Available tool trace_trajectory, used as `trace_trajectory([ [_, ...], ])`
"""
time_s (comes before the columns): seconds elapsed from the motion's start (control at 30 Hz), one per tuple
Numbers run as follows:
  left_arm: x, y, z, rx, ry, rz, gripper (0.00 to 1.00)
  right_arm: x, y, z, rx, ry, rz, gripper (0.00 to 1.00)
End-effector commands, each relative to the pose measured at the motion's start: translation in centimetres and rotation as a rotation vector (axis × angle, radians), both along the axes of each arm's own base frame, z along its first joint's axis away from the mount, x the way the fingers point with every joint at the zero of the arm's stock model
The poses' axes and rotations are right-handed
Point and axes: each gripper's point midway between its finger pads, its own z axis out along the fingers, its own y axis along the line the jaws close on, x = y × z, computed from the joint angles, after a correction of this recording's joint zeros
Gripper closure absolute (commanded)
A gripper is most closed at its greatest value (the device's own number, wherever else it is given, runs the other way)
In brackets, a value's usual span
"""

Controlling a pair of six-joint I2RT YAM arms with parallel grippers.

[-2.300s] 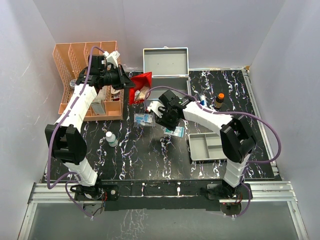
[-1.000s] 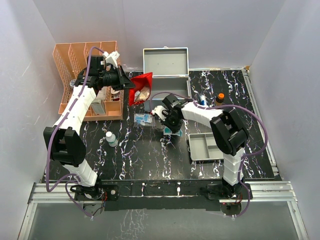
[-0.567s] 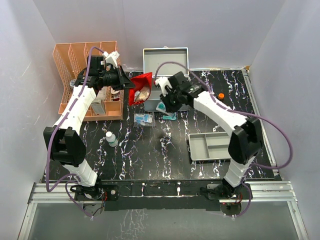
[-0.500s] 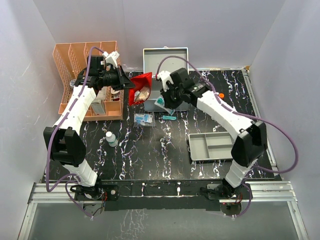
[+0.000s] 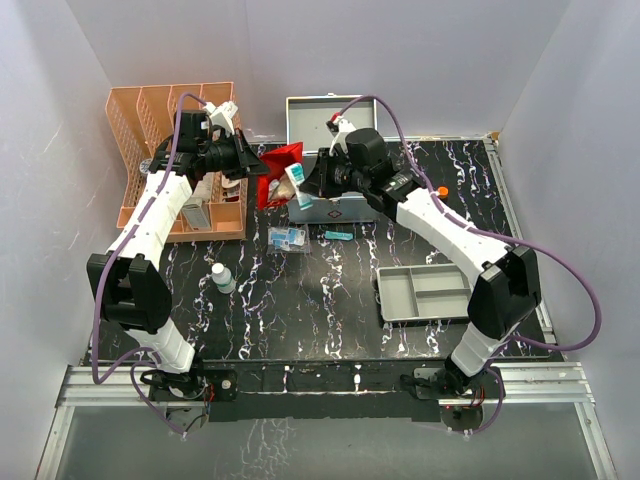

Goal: Organize the medicine kit
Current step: Pick up the medical item at the center of the board, then place the medical item at the medicine pouch.

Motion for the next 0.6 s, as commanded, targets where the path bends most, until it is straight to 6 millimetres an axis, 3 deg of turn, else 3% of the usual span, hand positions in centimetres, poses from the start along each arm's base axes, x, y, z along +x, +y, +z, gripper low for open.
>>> trace_trajectory([
  [0.0,-0.7,-0.2,2.0,-0.028,-0.048,-0.003,1.00,0.3,2.7,6.2,0.294,-0.034,-0.003,1.00],
  [0.23,-0.8,-0.4,2.4,-0.037,-0.058,-0.011,1.00,0.8,3.4,6.7,0.424,0.011,-0.040,1.00],
  [0.57,-1.0,-0.6,2.7,-0.043,-0.063,-0.018,1.00,1.8,4.0,4.6,0.471,0.144,-0.112,1.00],
])
